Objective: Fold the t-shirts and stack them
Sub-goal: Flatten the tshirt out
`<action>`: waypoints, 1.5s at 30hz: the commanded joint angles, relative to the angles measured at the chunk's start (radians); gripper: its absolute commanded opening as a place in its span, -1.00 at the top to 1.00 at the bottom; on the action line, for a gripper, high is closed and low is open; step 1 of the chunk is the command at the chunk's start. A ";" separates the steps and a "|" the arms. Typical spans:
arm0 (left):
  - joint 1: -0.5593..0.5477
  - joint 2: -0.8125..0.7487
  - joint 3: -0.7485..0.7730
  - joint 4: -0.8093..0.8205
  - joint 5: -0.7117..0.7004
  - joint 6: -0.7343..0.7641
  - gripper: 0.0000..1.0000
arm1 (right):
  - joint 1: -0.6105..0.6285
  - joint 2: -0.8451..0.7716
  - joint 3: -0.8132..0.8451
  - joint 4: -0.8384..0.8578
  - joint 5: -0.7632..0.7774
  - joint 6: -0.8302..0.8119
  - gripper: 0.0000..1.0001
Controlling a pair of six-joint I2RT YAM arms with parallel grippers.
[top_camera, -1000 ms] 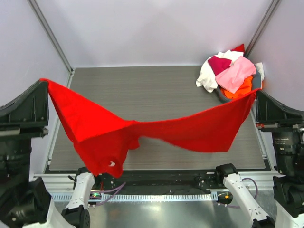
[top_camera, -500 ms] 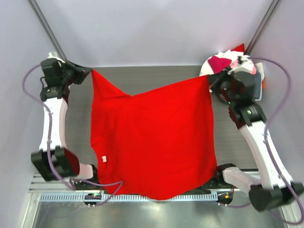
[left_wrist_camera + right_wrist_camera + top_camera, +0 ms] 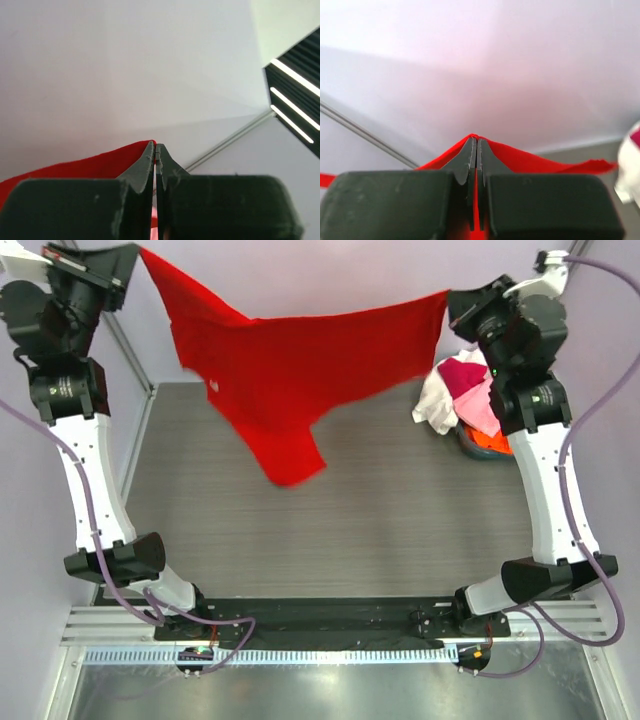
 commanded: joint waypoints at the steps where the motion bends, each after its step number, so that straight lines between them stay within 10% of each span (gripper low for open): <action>1: 0.003 0.034 0.032 0.134 -0.015 -0.115 0.99 | -0.014 -0.007 0.052 0.058 -0.014 0.025 0.98; 9: 0.001 0.033 -0.343 0.299 0.131 -0.106 0.99 | -0.037 -0.051 -0.344 0.126 -0.094 0.041 0.98; 25: -0.025 -0.691 -1.394 0.031 0.033 0.161 0.99 | -0.073 -0.227 -1.193 0.252 -0.215 0.127 0.98; 45: -0.025 -1.277 -1.556 -0.527 -0.144 0.149 0.99 | -0.074 -0.824 -1.469 -0.152 -0.215 0.144 0.98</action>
